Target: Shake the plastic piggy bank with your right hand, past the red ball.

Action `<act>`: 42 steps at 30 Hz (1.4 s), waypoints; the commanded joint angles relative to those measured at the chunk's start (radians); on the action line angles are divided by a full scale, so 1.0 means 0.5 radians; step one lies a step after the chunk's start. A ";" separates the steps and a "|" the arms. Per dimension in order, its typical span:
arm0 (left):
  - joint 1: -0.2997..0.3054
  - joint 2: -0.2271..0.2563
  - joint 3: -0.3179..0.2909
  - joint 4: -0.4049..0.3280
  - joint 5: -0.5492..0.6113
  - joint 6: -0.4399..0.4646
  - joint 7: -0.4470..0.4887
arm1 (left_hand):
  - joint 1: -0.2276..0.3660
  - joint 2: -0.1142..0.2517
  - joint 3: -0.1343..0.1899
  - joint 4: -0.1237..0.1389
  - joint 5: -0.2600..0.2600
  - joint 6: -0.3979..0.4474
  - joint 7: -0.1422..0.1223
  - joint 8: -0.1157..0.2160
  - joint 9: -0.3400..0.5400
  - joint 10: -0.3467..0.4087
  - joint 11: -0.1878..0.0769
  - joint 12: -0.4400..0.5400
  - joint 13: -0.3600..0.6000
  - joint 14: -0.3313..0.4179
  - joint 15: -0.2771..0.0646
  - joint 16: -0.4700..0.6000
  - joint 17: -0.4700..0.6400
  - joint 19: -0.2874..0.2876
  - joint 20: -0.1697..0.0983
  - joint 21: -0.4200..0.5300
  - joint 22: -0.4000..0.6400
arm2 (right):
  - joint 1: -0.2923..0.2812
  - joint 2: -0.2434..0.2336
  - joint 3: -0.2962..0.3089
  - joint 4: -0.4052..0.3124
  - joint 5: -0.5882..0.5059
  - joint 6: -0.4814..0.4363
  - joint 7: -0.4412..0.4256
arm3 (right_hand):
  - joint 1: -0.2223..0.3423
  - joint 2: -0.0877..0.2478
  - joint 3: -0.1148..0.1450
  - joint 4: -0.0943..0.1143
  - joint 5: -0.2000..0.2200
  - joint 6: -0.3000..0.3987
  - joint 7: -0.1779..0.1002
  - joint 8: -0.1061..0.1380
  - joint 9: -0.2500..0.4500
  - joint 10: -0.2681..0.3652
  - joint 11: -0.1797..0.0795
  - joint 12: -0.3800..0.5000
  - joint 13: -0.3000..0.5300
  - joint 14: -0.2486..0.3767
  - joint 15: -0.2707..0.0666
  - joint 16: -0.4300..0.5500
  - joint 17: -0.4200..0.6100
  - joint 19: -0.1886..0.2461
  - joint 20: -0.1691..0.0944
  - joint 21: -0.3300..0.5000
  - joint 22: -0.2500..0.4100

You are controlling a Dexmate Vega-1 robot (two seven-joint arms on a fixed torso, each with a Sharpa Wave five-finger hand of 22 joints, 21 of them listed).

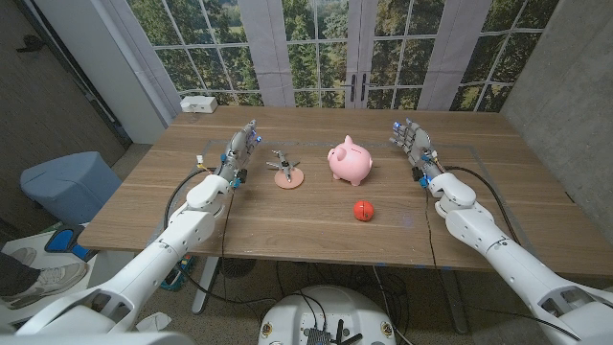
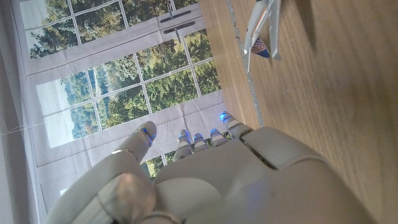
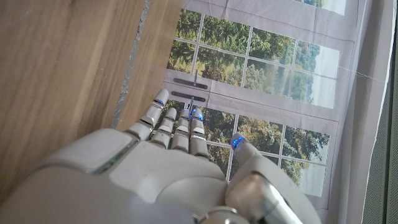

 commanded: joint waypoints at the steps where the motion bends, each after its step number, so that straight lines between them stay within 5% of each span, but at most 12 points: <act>1: 0.068 0.024 -0.012 -0.136 0.105 -0.020 0.174 | 0.015 0.118 0.017 0.000 0.012 0.001 -0.020 0.007 0.005 -0.007 -0.015 0.016 0.008 -0.016 -0.164 0.014 0.008 0.009 -0.215 0.011 0.003 | -0.041 0.004 0.023 0.015 -0.036 0.072 -0.063 | 0.025 0.063 0.003 -0.008 0.011 0.012 0.008 0.003 0.003 0.010 0.006 0.012 0.004 0.020 -0.122 0.014 0.004 0.022 -0.148 0.007 0.005; 8: 0.065 0.018 -0.015 -0.120 0.131 -0.046 0.191 | 0.012 0.111 0.015 0.003 0.011 0.003 -0.022 0.007 0.005 -0.004 -0.014 0.017 0.008 -0.013 -0.165 0.016 0.010 0.016 -0.215 0.014 0.003 | -0.041 -0.023 -0.013 -0.050 -0.197 0.073 -0.209 | 0.056 0.016 -0.016 -0.071 0.002 0.003 0.047 0.001 0.004 0.014 0.032 0.012 0.003 0.048 -0.053 0.019 -0.011 0.047 -0.090 -0.013 0.006; 12: 0.063 0.020 -0.016 -0.115 0.139 -0.047 0.197 | 0.011 0.108 0.014 0.002 0.011 0.005 -0.021 0.008 0.005 0.001 -0.010 0.019 0.008 -0.008 -0.164 0.018 0.010 0.021 -0.214 0.015 0.003 | -0.046 -0.056 -0.042 -0.111 -0.319 0.048 -0.308 | 0.085 -0.045 -0.048 -0.144 -0.009 0.006 0.095 0.004 0.004 0.039 0.079 0.019 0.003 0.084 0.011 0.022 -0.032 0.082 -0.016 -0.033 0.009; 15: 0.063 0.019 -0.017 -0.113 0.144 -0.052 0.200 | 0.010 0.105 0.013 0.000 0.011 0.005 -0.022 0.007 0.005 0.002 -0.007 0.019 0.007 -0.005 -0.162 0.019 0.009 0.027 -0.212 0.018 0.003 | -0.055 -0.084 -0.059 -0.173 -0.405 0.000 -0.391 | 0.133 -0.126 -0.077 -0.243 -0.020 0.014 0.133 0.007 0.003 0.058 0.121 0.020 0.001 0.113 0.064 0.012 -0.065 0.116 0.047 -0.059 0.011; 19: 0.067 0.017 -0.019 -0.113 0.146 -0.051 0.208 | 0.010 0.103 0.013 -0.002 0.010 0.011 -0.025 0.009 0.005 0.006 -0.004 0.020 0.007 -0.004 -0.162 0.019 0.008 0.034 -0.209 0.020 0.003 | -0.069 -0.149 -0.083 -0.271 -0.514 -0.088 -0.462 | 0.155 -0.176 -0.099 -0.299 -0.026 0.008 0.163 0.004 0.003 0.062 0.146 0.018 -0.001 0.121 0.108 0.002 -0.086 0.126 0.096 -0.080 0.011; 42: 0.101 0.033 -0.027 -0.143 0.147 -0.065 0.201 | 0.012 0.101 0.015 -0.015 0.010 0.028 -0.013 0.012 0.006 0.028 0.008 0.025 0.007 0.017 -0.150 0.021 0.006 0.060 -0.197 0.027 0.003 | -0.155 -0.547 -0.192 -0.987 -1.082 -0.843 -0.675 | 0.206 -0.386 -0.205 -0.472 -0.016 -0.196 0.164 -0.030 0.008 -0.101 0.124 -0.030 0.007 0.022 0.154 -0.080 -0.149 0.066 0.182 -0.214 0.017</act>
